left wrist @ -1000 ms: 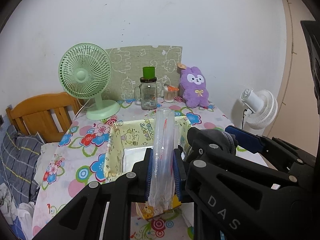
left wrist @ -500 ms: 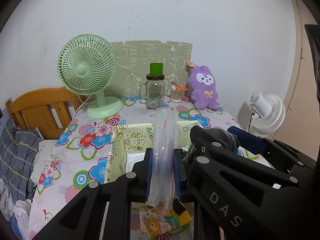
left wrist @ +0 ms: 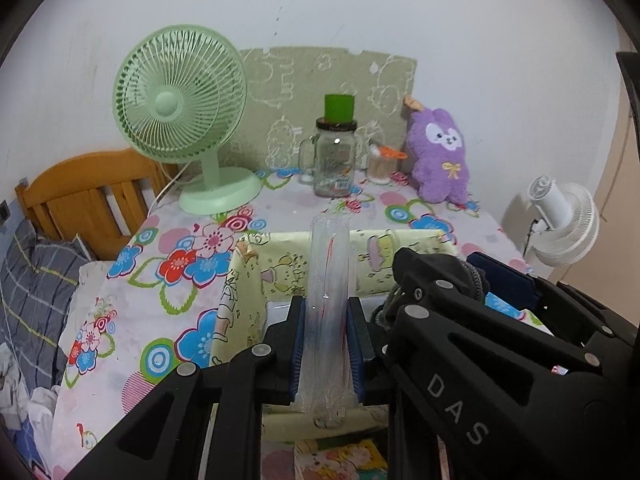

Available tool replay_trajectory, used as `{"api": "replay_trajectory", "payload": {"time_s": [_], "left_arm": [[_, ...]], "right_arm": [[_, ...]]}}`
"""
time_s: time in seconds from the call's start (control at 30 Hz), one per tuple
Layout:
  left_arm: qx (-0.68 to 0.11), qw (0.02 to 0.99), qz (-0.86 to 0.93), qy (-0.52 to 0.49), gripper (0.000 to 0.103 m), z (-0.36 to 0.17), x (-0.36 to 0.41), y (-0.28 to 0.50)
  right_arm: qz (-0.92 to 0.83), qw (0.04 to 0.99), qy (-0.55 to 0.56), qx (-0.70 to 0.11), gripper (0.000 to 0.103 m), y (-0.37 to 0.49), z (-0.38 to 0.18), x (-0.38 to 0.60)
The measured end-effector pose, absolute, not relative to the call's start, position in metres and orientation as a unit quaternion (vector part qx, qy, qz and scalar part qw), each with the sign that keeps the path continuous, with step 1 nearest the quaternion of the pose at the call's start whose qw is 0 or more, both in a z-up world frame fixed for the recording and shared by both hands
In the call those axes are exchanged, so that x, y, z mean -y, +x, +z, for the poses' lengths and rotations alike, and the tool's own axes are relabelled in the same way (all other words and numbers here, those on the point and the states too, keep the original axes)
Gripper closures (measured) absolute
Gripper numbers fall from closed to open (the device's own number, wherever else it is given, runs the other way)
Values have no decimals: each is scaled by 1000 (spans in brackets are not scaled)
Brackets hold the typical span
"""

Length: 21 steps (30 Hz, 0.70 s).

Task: Organize soft objects
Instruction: 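Lower the clear bag into the box with left tool while right tool releases the sock inside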

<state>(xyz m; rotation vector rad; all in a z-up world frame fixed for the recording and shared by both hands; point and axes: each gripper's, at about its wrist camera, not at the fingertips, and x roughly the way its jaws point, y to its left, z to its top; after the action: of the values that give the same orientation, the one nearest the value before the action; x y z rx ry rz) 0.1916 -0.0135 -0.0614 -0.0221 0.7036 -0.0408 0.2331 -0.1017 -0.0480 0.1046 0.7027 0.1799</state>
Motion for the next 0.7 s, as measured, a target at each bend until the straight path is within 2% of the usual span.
{"api": "replay_trajectory", "payload": {"time_s": [0.2,0.27,0.43,0.5,0.63,0.7], "left_arm": [[-360,933,-9,-13,77,-73,9,204],[-365,931,-9,-14,68,-76,8,208],[-375,927,-4,-18,61,-83,4,216],[-381,924,-6,-20,52,-86,2,219],[-378,926,-10,-22,46,-86,2,219],[-377,926,-10,-22,41,-86,1,218]], "right_arm": [[92,929,45,-356,47,249,-61,96],[92,929,42,-357,47,253,-64,95],[93,928,39,-358,47,260,-72,90],[95,927,40,-361,47,263,-75,89],[111,927,53,-353,45,264,-76,89],[114,927,51,-353,42,264,-76,88]]}}
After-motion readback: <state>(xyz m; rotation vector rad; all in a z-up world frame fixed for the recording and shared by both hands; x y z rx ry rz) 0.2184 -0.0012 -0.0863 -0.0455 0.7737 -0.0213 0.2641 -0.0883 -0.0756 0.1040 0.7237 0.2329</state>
